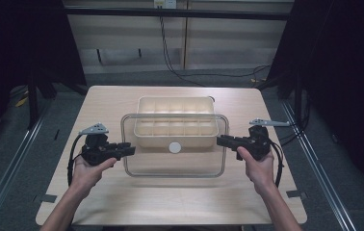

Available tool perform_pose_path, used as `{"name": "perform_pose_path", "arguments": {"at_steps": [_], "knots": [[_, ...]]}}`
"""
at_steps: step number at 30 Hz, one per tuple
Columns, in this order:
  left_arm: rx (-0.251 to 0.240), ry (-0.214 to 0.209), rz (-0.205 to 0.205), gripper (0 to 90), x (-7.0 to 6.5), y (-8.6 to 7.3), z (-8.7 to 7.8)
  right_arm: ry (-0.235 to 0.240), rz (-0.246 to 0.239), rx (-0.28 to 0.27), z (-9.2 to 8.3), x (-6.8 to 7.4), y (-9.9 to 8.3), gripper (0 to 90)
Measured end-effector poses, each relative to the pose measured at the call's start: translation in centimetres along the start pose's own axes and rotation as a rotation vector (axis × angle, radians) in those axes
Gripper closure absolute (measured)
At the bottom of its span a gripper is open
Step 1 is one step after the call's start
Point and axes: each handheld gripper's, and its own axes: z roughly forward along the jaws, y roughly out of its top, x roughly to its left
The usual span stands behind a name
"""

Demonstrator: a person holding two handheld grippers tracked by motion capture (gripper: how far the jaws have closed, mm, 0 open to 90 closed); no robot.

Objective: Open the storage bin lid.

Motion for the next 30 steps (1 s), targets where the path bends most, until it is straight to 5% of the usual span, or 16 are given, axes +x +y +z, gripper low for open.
{"name": "perform_pose_path", "arguments": {"at_steps": [17, 30], "knots": [[0.078, -0.037, -0.039, 66.1, -1.1, -3.1, 0.6, -0.001, 0.042, 0.049, -0.7, 0.2, -3.4, 69.3], [0.118, -0.027, -0.065, 65.2, -1.4, -5.1, 0.4, 0.026, 0.080, 0.091, -0.2, 0.4, -6.4, 70.2]]}}
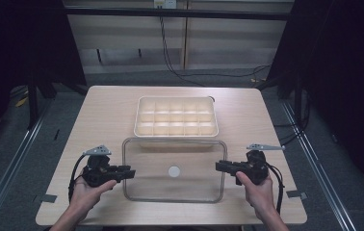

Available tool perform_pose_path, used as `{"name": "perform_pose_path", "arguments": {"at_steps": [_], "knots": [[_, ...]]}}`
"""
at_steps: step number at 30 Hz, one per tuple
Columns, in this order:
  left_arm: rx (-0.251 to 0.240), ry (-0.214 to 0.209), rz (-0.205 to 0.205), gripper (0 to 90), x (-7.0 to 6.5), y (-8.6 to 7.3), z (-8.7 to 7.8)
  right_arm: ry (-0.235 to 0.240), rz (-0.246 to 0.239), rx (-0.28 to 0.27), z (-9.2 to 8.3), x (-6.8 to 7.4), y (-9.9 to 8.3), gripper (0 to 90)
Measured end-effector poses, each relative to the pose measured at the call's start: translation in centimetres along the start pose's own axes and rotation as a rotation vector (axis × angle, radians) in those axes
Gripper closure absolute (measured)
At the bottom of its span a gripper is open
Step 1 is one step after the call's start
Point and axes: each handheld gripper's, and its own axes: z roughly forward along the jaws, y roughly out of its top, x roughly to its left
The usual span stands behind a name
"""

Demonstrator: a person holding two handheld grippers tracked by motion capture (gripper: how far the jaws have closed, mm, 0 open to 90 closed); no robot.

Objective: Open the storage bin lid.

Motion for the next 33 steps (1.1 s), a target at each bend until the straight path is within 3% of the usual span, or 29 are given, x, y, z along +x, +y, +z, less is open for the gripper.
{"name": "perform_pose_path", "arguments": {"at_steps": [7, 13, 24, 30, 33], "knots": [[0.010, -0.012, 0.007, 65.0, -0.1, -0.4, 0.5, -0.001, 0.007, -0.003, -0.2, -0.2, -0.7, 70.5], [0.022, -0.024, -0.016, 63.1, 0.4, -0.5, 1.1, -0.015, 0.013, 0.005, 0.6, -1.1, -1.0, 68.3], [0.054, -0.035, -0.037, 59.2, 1.4, -0.3, 2.5, -0.063, 0.014, 0.045, 1.7, -1.9, -0.8, 62.6], [0.092, -0.041, -0.023, 55.4, 2.0, -0.1, 3.3, -0.083, 0.001, 0.090, 2.4, -2.3, -0.8, 58.8], [0.087, -0.046, -0.024, 55.0, 2.3, 0.0, 3.5, -0.094, 0.005, 0.101, 2.7, -2.5, -0.6, 57.9]]}}
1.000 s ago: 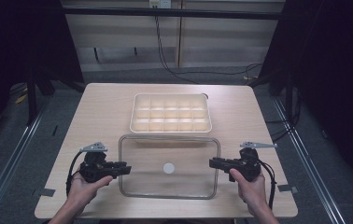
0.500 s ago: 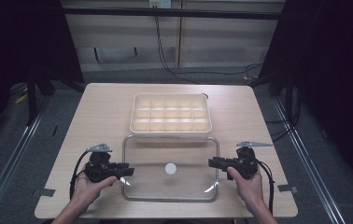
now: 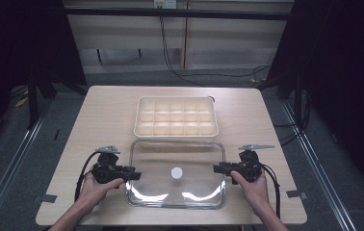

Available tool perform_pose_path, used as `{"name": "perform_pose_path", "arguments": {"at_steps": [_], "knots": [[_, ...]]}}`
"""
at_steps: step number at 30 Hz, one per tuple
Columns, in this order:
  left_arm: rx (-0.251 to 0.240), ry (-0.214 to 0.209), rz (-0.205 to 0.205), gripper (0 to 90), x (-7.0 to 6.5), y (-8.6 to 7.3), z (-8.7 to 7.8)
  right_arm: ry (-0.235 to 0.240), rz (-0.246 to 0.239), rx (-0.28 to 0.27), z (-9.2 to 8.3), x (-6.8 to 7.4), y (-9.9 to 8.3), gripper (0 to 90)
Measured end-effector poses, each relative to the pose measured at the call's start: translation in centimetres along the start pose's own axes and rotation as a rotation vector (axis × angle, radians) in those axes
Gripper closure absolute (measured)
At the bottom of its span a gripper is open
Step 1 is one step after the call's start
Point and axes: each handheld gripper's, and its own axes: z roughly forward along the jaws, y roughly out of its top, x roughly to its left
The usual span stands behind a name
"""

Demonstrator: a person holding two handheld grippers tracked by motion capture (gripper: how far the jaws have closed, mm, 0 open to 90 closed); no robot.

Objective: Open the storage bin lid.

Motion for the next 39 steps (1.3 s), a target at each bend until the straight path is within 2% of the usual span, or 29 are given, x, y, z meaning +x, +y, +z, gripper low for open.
{"name": "perform_pose_path", "arguments": {"at_steps": [3, 4, 10, 15, 19, 21, 24, 25, 29, 31, 35, 38, 39], "knots": [[0.012, 0.005, 0.000, 54.1, 0.1, 0.0, 0.2, -0.002, 0.005, -0.004, 0.3, -0.3, -0.1, 56.9], [0.005, 0.016, 0.001, 53.6, 0.0, -0.1, 0.2, 0.001, 0.011, -0.002, 0.5, -0.5, -0.1, 56.8], [0.000, 0.015, -0.009, 53.0, 0.0, -0.5, 0.2, 0.002, 0.015, -0.004, 0.8, -0.6, -0.2, 55.6], [0.035, 0.030, 0.009, 51.0, -0.4, -0.7, 0.7, -0.018, 0.019, 0.020, 1.4, -0.9, -0.6, 50.4], [0.030, 0.032, 0.008, 50.6, -0.6, -0.6, 0.8, -0.022, 0.024, 0.020, 1.6, -1.2, -0.5, 48.6], [0.049, 0.026, 0.006, 50.1, -0.3, -0.5, 1.2, -0.034, 0.025, 0.025, 1.9, -1.4, -0.4, 46.9], [0.051, 0.031, 0.011, 49.2, -0.3, -0.5, 1.3, -0.050, 0.020, 0.032, 2.2, -1.3, -0.4, 44.2], [0.052, 0.046, 0.012, 49.1, -0.3, -0.5, 1.4, -0.060, 0.009, 0.039, 2.3, -1.3, -0.4, 43.1], [0.065, 0.048, 0.017, 49.0, -0.2, -0.5, 1.4, -0.073, 0.014, 0.050, 2.6, -1.3, -0.4, 40.9], [0.069, 0.063, 0.029, 49.0, -0.2, -0.4, 1.4, -0.086, 0.003, 0.052, 2.8, -1.3, -0.4, 39.0], [0.072, 0.074, 0.027, 48.6, -0.1, -0.4, 1.6, -0.115, -0.020, 0.058, 3.0, -0.9, -0.4, 33.7], [0.072, 0.082, 0.063, 48.8, 0.2, -0.4, 1.6, -0.140, -0.040, 0.065, 3.3, -0.7, -0.2, 30.2], [0.068, 0.077, 0.046, 50.0, 0.4, -0.4, 1.5, -0.144, -0.035, 0.061, 3.3, -0.7, -0.2, 29.9]]}}
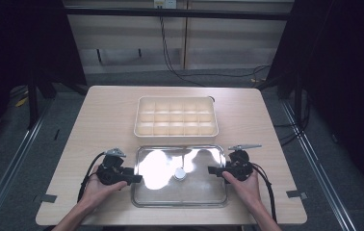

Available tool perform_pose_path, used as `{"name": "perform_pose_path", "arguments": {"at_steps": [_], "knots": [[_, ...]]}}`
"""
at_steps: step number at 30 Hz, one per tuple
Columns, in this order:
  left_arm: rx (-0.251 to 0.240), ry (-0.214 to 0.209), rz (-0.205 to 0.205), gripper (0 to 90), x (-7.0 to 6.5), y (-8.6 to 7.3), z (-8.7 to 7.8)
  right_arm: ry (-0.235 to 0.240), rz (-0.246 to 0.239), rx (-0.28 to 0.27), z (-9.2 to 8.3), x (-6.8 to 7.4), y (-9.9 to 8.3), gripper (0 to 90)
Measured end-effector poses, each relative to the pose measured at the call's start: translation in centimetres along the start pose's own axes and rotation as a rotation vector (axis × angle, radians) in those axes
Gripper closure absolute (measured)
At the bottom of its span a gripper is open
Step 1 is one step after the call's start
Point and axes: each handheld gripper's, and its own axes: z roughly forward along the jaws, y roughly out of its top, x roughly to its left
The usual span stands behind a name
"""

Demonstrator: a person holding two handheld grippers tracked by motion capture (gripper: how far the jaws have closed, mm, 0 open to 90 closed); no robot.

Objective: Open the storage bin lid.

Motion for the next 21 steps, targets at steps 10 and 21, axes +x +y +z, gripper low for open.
{"name": "perform_pose_path", "arguments": {"at_steps": [10, 21], "knots": [[-0.019, 0.060, -0.037, 37.1, 0.5, 0.0, -0.4, 0.009, 0.019, -0.044, -1.1, -0.8, 0.3, 29.9], [-0.130, 0.050, 0.008, 29.3, -1.1, 0.7, -3.1, 0.088, -0.030, -0.135, -4.0, 0.0, 0.6, 28.7]]}}
